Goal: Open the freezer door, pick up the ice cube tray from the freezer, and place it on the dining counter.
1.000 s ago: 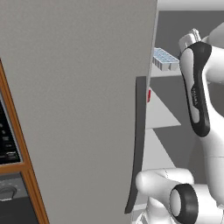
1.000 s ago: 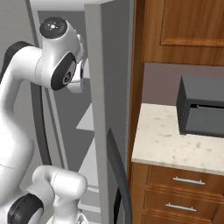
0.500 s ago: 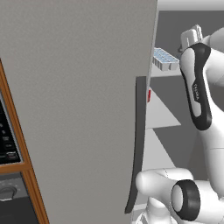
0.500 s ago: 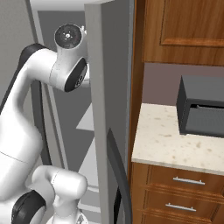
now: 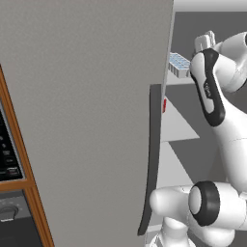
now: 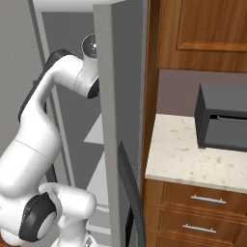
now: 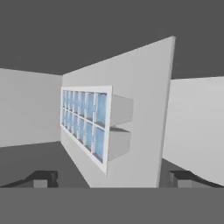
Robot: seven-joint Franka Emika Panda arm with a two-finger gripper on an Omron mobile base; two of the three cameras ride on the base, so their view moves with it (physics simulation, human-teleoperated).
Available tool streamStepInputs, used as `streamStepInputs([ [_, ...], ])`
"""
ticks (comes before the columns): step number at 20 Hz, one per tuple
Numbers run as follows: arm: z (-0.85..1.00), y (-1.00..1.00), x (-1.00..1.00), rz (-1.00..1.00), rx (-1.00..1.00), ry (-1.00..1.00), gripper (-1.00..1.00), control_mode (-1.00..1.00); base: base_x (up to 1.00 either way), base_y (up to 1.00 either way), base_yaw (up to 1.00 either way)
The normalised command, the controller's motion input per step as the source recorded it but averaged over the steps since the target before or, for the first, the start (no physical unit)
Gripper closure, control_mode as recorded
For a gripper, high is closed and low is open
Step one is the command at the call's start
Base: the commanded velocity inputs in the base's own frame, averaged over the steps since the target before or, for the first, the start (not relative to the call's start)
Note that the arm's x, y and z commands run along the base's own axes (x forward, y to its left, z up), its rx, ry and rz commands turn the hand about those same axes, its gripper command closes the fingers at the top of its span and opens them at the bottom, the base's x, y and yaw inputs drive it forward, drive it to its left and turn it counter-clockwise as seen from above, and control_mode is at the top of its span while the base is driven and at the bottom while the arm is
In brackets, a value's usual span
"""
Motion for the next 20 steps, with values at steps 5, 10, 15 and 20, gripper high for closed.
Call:
streamStepInputs([
  [5,-0.11,-0.11,0.49,0.01,0.0,0.02,-1.0,-1.0,0.0,0.0,0.0],
  [10,-0.1,-0.04,0.41,0.01,0.0,0.03,-1.0,-1.0,0.0,0.0,0.0],
  [15,0.0,0.0,0.23,0.0,0.0,0.11,-1.0,-1.0,0.0,0.0,0.0],
  [20,0.0,0.0,0.26,0.0,0.0,0.11,-1.0,-1.0,0.0,0.0,0.0],
])
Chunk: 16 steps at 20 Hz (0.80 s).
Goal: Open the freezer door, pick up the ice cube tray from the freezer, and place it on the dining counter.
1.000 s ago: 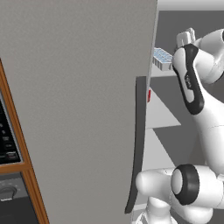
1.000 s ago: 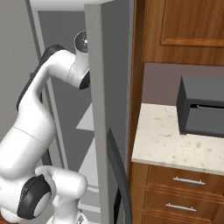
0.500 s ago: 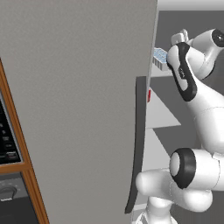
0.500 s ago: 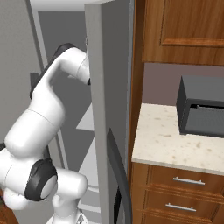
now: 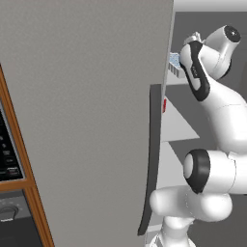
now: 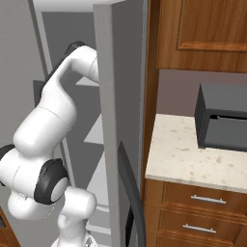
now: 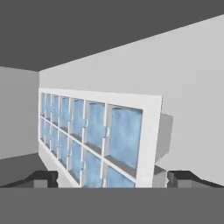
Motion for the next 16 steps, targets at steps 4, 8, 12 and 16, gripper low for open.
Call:
streamStepInputs([
  [4,0.0,0.0,0.29,0.01,0.0,0.08,-1.0,-1.0,0.0,0.0,0.0],
  [8,-0.04,-0.04,0.24,0.0,0.0,0.01,-1.0,-1.0,0.0,0.0,0.0],
  [12,-0.1,-0.04,0.22,0.0,0.0,0.0,-1.0,-1.0,0.0,0.0,0.0],
  [16,-0.14,0.0,0.03,0.0,0.0,0.0,1.0,-1.0,0.0,0.0,0.0],
])
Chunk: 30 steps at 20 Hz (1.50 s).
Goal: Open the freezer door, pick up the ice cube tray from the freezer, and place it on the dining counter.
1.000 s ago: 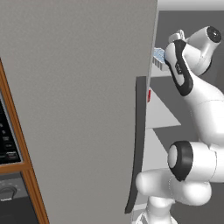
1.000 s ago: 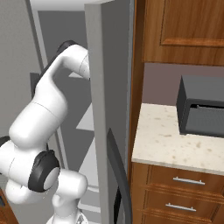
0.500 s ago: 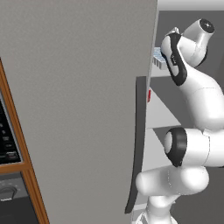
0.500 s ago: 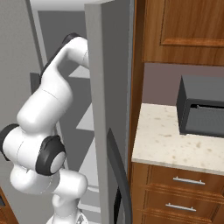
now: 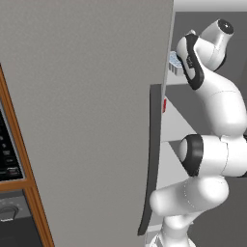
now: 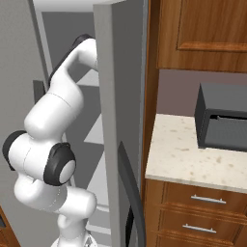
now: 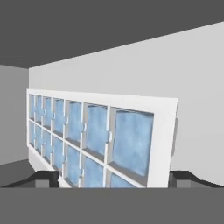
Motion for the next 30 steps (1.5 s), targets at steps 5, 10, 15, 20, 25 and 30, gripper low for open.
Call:
streamStepInputs([
  [5,-0.01,0.0,0.0,0.0,0.0,0.0,1.0,-1.0,0.0,0.0,0.0],
  [10,0.0,0.0,0.0,0.0,0.0,0.0,1.0,-1.0,0.0,0.0,0.0],
  [15,0.0,0.0,-0.05,0.0,0.0,-0.11,1.0,-1.0,0.0,0.0,0.0],
  [20,0.0,0.0,-0.09,0.0,0.0,-0.23,1.0,-1.0,0.0,0.0,0.0],
  [25,0.0,0.0,0.0,0.0,0.0,-0.2,1.0,-1.0,0.0,0.0,0.0],
  [30,0.02,0.0,0.0,-0.01,0.01,-0.1,1.0,-1.0,0.0,0.0,0.0],
])
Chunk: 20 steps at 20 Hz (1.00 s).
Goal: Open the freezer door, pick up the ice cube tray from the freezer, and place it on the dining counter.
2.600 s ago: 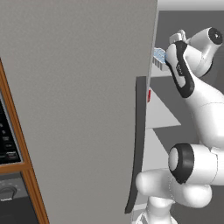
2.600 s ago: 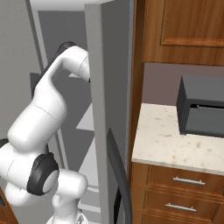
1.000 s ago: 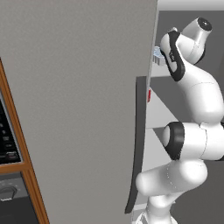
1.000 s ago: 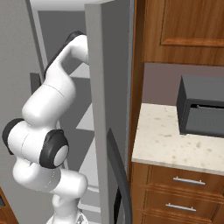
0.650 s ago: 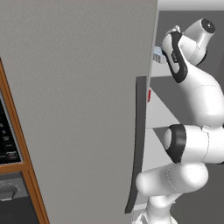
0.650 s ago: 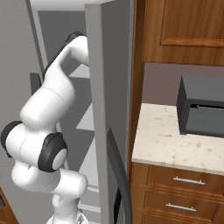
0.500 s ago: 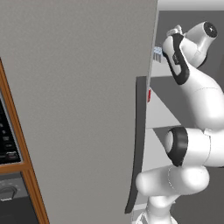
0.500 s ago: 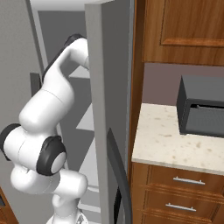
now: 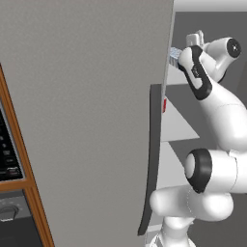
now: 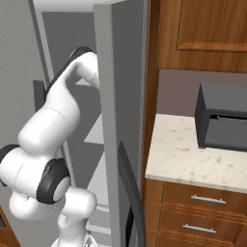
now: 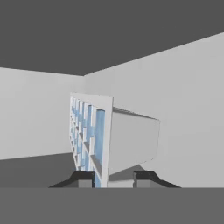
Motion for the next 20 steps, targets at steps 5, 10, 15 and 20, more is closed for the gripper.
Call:
streamStepInputs([
  [5,0.16,0.0,0.0,0.0,0.02,-0.01,1.0,-1.0,0.0,0.0,0.0],
  [10,0.18,0.07,-0.01,0.0,0.0,-0.02,1.0,-1.0,0.0,0.0,0.0],
  [15,0.17,0.09,-0.23,0.0,0.0,0.0,1.0,-1.0,0.0,0.0,0.0],
  [20,0.08,0.1,-0.48,0.0,0.0,0.0,1.0,-1.0,0.0,0.0,0.0],
])
